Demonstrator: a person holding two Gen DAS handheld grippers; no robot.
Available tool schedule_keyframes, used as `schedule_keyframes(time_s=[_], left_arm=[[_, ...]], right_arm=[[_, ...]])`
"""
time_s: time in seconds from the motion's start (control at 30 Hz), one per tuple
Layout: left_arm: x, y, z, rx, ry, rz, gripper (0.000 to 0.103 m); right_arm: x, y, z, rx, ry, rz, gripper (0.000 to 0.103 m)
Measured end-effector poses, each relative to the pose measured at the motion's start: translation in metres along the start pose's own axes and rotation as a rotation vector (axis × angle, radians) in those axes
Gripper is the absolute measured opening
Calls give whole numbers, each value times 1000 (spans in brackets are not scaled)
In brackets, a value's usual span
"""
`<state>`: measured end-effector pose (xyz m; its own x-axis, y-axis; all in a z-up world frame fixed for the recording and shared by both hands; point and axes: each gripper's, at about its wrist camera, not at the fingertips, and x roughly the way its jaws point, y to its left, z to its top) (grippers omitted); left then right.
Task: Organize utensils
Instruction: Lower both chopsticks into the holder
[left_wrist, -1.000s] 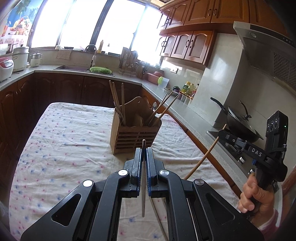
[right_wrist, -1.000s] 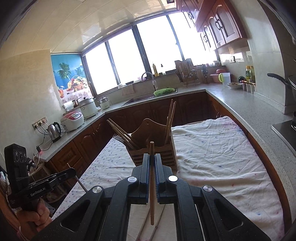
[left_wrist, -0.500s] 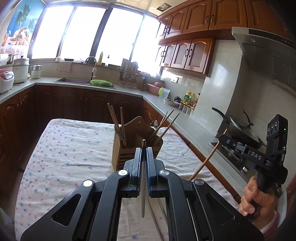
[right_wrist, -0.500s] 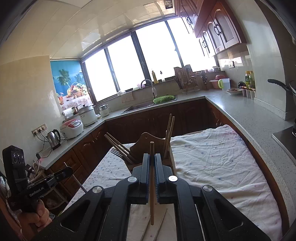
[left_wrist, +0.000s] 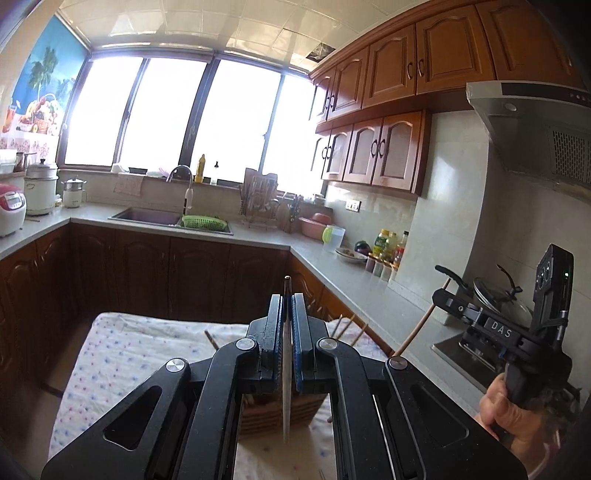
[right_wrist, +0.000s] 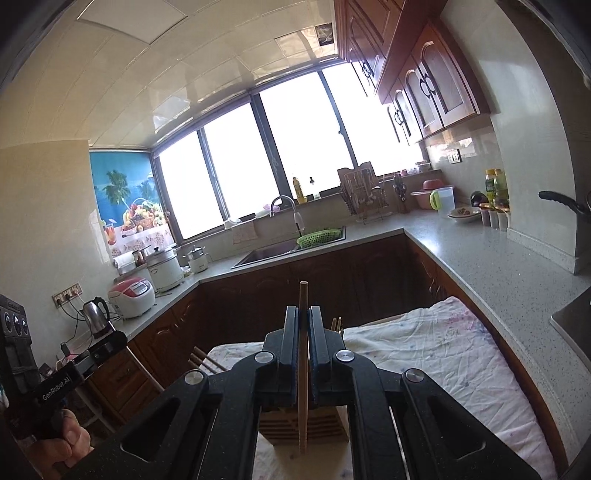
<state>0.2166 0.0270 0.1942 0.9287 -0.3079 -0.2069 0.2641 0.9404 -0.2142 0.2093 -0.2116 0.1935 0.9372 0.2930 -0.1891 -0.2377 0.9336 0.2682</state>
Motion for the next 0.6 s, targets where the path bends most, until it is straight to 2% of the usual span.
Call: schedule_keyframes(time_s=[0.13,0.23,0.43,0.6], left_arm=[[22,1,15,8,-50,31,4],[42,4,15,4,-60,52,4],[71,13,-13,-18,-36,75,4],[81,16,-45,3,6,88,4]], right_arm=[[18,3,15,-13,-48,-10,5],[33,4,15,-24,-61,-23,5],[63,1,-11,-39,-28,-37,5],[75,-8,-36,-27,23,-43,5]])
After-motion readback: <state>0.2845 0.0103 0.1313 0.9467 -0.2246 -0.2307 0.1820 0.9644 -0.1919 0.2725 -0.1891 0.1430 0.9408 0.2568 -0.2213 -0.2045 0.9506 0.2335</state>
